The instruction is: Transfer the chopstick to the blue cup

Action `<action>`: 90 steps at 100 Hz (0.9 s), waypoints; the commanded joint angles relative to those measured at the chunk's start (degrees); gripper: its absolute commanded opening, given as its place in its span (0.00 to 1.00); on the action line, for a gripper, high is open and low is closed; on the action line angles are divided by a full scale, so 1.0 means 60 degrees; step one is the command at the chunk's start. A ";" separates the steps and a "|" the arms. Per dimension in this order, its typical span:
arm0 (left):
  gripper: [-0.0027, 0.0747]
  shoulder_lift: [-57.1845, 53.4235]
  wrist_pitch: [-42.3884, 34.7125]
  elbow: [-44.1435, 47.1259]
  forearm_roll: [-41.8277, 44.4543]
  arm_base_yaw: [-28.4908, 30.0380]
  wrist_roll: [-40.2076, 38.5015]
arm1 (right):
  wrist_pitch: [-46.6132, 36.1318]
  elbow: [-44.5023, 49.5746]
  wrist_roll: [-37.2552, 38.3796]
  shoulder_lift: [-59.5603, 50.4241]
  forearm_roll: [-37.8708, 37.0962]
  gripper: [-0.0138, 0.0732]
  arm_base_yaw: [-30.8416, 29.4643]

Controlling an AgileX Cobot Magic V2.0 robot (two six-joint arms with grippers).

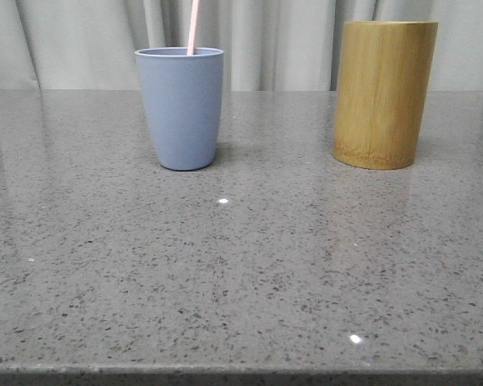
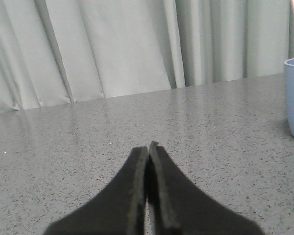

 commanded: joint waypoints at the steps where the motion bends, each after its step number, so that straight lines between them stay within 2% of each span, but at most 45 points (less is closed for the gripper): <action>1: 0.01 -0.0316 -0.0791 0.0092 -0.0010 0.0038 -0.0078 | -0.1024 -0.0093 -0.0064 -0.0175 0.0031 0.08 -0.0052; 90: 0.01 -0.0316 -0.0791 0.0092 -0.0010 0.0038 -0.0078 | -0.1290 0.0043 -0.0064 -0.0175 0.0031 0.08 -0.0052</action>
